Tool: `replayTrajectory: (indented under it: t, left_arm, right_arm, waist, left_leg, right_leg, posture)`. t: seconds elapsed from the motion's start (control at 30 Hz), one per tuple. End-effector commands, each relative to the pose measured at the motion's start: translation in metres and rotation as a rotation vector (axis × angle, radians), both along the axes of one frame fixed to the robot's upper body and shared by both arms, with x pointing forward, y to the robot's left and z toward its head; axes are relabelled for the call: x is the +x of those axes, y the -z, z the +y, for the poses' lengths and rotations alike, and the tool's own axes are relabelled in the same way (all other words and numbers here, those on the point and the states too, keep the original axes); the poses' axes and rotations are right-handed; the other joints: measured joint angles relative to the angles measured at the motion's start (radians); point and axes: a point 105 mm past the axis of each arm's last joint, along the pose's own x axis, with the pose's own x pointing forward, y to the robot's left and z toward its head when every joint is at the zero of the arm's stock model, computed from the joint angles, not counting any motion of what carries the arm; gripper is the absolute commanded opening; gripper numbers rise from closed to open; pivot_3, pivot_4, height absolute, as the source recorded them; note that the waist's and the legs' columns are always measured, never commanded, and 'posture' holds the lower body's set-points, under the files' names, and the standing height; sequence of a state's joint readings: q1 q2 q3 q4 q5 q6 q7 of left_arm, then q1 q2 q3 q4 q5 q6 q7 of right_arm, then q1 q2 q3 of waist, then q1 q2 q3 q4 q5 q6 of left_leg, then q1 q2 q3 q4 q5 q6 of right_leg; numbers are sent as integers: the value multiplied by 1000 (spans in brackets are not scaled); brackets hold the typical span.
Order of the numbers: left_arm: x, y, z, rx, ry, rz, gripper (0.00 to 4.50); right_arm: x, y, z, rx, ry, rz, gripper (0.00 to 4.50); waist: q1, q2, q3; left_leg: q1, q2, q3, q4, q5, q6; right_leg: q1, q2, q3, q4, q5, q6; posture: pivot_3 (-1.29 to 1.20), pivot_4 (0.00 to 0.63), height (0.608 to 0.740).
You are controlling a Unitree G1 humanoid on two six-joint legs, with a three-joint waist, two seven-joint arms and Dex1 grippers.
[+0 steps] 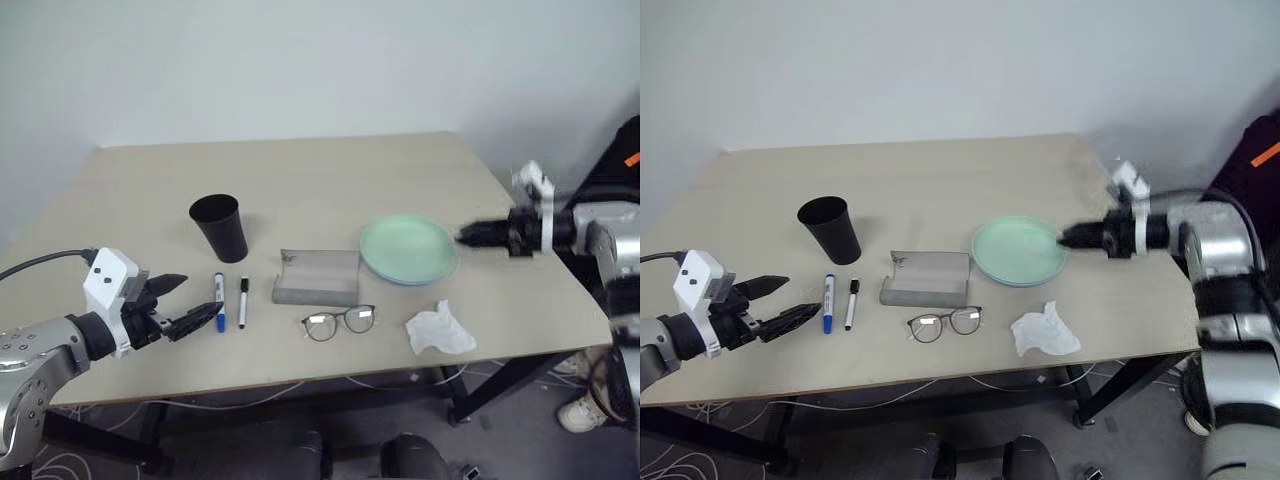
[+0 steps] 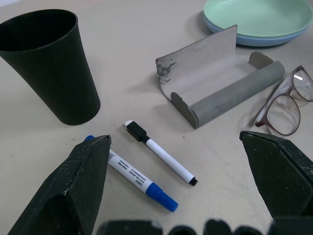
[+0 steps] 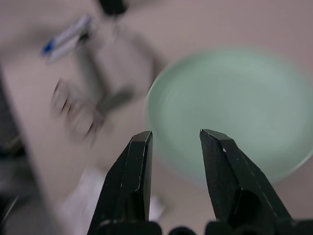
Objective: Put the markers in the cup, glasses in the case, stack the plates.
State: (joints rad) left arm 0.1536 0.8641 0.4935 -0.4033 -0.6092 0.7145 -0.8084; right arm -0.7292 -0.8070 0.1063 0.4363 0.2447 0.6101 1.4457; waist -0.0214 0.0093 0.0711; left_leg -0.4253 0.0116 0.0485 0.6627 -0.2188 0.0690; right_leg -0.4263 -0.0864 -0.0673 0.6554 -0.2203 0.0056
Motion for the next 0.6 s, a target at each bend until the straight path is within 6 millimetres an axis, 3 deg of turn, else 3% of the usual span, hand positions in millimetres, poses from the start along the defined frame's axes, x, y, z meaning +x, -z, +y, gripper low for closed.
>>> replayTrajectory:
  t: [0.03,0.2,0.6]
  left_arm:
    - [2,-12,-4,7,21,-49,4500]
    - [5,-13,-5,10,34,-48,4500]
    - [5,-13,-7,9,41,-47,4500]
  right_arm:
    - [-13,-7,13,-45,-131,-60,1637]
    - [-19,12,20,-106,-168,-65,1637]
    - [-24,35,35,-211,-295,-94,1637]
  waist:
    - [-4,1,0]
    - [-1,1,0]
    - [3,0,0]
  left_leg:
    - [0,1,1,0,0,0]
    - [4,3,0,0,1,-2]
    - [4,4,1,-2,1,-3]
  right_leg:
    - [-1,0,0,0,1,-1]
    - [-2,0,-2,1,4,-3]
    - [-2,-1,0,-2,4,-3]
  posture:
    - [0,0,739]
    - [0,0,739]
    - [0,0,739]
